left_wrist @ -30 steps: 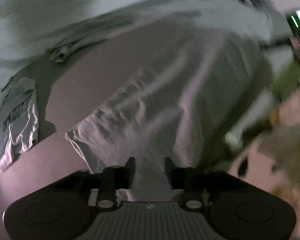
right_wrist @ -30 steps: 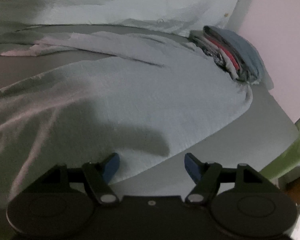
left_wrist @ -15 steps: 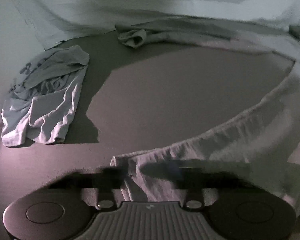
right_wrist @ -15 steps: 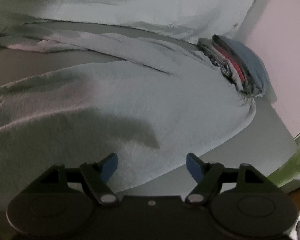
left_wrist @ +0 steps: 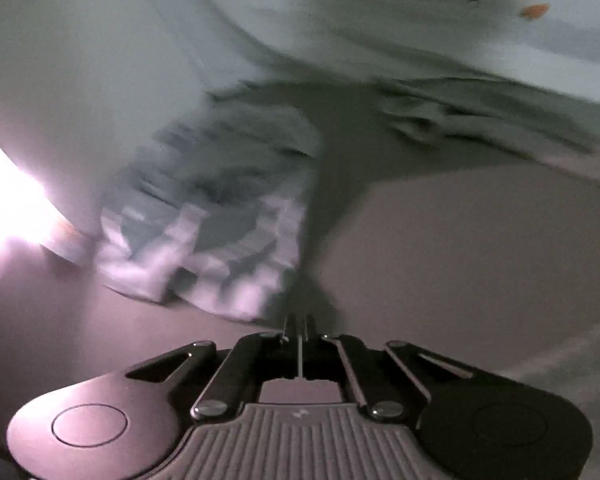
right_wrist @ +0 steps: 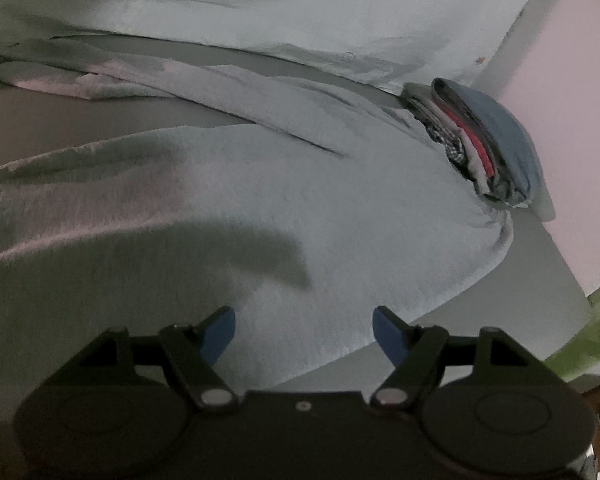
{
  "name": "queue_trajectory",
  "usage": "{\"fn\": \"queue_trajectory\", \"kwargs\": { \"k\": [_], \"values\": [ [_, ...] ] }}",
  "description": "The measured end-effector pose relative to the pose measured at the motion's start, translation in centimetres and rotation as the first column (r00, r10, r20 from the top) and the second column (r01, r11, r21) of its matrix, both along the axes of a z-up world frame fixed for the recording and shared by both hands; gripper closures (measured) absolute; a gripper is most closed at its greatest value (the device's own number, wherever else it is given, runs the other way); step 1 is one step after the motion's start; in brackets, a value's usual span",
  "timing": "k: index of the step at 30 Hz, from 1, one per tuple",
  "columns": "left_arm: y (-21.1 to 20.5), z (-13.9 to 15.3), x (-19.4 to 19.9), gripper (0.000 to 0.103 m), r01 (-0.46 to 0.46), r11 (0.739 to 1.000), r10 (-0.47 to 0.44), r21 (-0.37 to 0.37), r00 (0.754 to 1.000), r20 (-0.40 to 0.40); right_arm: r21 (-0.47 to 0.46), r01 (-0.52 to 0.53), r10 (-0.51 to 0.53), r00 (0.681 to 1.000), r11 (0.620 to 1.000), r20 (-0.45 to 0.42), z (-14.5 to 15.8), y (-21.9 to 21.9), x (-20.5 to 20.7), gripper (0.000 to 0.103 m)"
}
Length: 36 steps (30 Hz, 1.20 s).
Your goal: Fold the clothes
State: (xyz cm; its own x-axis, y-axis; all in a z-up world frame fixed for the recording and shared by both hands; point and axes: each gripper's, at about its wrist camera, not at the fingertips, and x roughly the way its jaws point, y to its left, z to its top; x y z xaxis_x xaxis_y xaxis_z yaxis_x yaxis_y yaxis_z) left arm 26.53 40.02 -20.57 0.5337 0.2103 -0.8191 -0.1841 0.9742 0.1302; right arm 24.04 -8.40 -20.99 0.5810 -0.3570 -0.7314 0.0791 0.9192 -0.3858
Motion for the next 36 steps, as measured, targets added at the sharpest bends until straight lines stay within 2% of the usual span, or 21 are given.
{"fn": "queue_trajectory", "kwargs": {
  "k": [1,3,5,7,9,14,16,18,20,21,23,26,31,35,36],
  "values": [
    [-0.6,-0.3,-0.4,0.086,0.034,0.999,-0.034,-0.039,0.999,-0.004,0.001,-0.003,0.003,1.000,1.000,0.002,0.1,-0.1,0.1,0.026],
    [-1.9,-0.8,-1.1,0.069,0.090,0.994,-0.091,-0.063,0.996,-0.010,0.002,-0.010,0.010,1.000,1.000,0.005,0.2,-0.2,0.4,0.025],
    [-3.1,-1.6,-1.4,0.063,0.117,0.991,-0.119,-0.062,0.993,-0.025,0.005,-0.016,0.016,1.000,1.000,-0.005,0.1,-0.2,0.5,0.025],
    [-3.2,-2.3,-1.6,0.056,0.110,0.992,-0.113,-0.065,0.993,-0.042,0.003,-0.029,0.029,0.999,1.000,-0.016,-0.1,-0.1,0.4,0.025],
    [-2.9,-3.0,-1.7,0.042,0.094,0.993,-0.098,-0.077,0.994,-0.050,-0.003,-0.042,0.042,0.999,0.999,-0.024,-0.3,0.0,0.2,0.025],
    [-1.1,-3.9,-2.0,0.038,0.069,0.988,-0.068,-0.138,0.998,0.009,-0.011,-0.056,0.056,0.998,0.998,-0.037,-0.4,0.2,-0.3,0.025],
    [-1.0,-4.0,-2.2,0.046,0.069,0.989,-0.065,-0.133,0.997,0.036,-0.011,-0.057,0.057,0.998,0.998,-0.038,-0.4,0.4,-0.4,0.025],
    [-1.1,-3.9,-2.2,0.087,0.057,0.990,-0.050,-0.132,0.997,0.055,-0.011,-0.063,0.063,0.997,0.998,-0.036,-0.4,0.6,-0.5,0.025],
    [-1.8,-3.7,-2.1,0.097,0.040,0.995,-0.035,-0.097,0.998,0.050,-0.014,-0.074,0.073,0.997,0.997,-0.036,-0.4,1.0,-0.6,0.025],
    [-2.5,-3.6,-2.1,0.100,0.030,0.999,-0.028,-0.034,0.998,0.049,-0.016,-0.079,0.078,0.996,0.997,-0.034,-0.4,1.2,-0.6,0.025],
    [-3.8,-3.3,-2.1,0.100,0.009,0.996,-0.014,0.089,0.999,0.052,-0.022,-0.089,0.088,0.996,0.996,-0.027,-0.3,1.6,-0.7,0.025],
    [-3.1,-1.8,-1.6,0.100,-0.036,0.995,0.027,0.098,0.996,0.085,-0.029,-0.104,0.104,0.995,0.994,-0.012,0.0,1.8,-0.6,0.025],
    [-0.6,0.3,0.7,0.100,-0.118,0.991,0.109,0.059,0.984,0.142,-0.026,-0.127,0.127,0.992,0.992,-0.002,0.1,1.8,0.0,0.025],
    [-0.6,-1.4,2.7,0.099,-0.141,0.984,0.131,0.110,0.987,0.093,-0.018,-0.148,0.148,0.989,0.989,0.005,0.2,1.5,0.5,0.025],
    [-0.7,-2.2,3.1,0.099,-0.155,0.977,0.146,0.147,0.987,0.073,-0.013,-0.148,0.148,0.989,0.989,0.006,0.2,1.3,0.7,0.025]
  ]
}}
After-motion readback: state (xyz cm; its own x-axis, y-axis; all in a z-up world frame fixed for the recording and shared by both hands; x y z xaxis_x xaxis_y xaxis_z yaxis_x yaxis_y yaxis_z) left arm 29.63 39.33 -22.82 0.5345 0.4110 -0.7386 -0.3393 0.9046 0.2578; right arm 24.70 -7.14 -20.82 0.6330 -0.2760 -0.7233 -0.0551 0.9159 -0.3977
